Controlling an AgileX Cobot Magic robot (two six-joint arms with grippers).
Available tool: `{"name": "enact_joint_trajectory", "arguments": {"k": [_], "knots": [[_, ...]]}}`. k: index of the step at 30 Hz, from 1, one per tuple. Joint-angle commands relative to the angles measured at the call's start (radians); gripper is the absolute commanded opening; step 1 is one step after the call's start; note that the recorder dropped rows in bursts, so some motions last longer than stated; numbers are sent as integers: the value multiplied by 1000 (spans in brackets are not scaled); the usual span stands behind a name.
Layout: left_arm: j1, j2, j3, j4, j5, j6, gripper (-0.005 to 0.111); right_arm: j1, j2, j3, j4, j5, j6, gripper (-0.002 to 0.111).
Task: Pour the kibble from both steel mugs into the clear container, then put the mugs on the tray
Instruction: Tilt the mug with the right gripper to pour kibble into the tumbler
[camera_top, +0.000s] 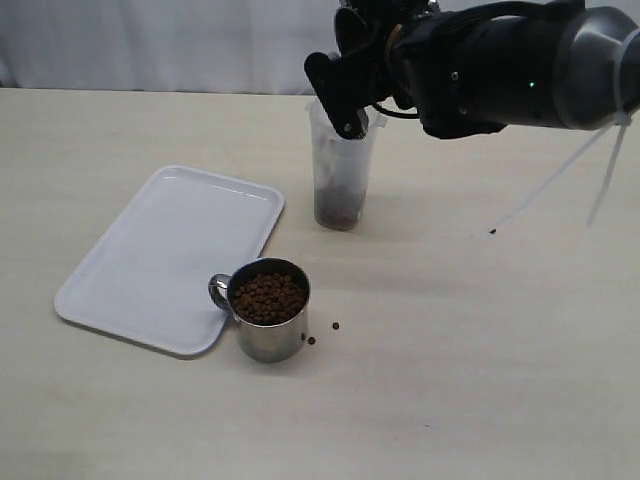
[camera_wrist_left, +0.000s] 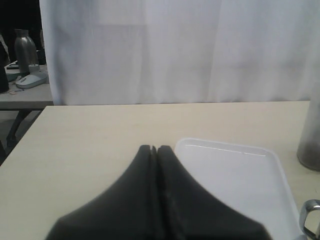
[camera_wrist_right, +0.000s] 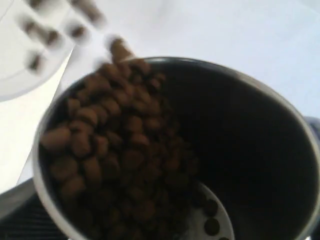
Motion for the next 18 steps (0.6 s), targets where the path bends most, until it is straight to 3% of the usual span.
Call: {"name": "enact_joint_trajectory", "arguments": {"k": [1, 18], "knots": [[-3, -1, 1, -1, -8, -11, 0, 2, -1, -18, -20, 3, -56, 5], [-3, -1, 1, -1, -5, -11, 0, 3, 36, -56, -20, 34, -137, 5]]}}
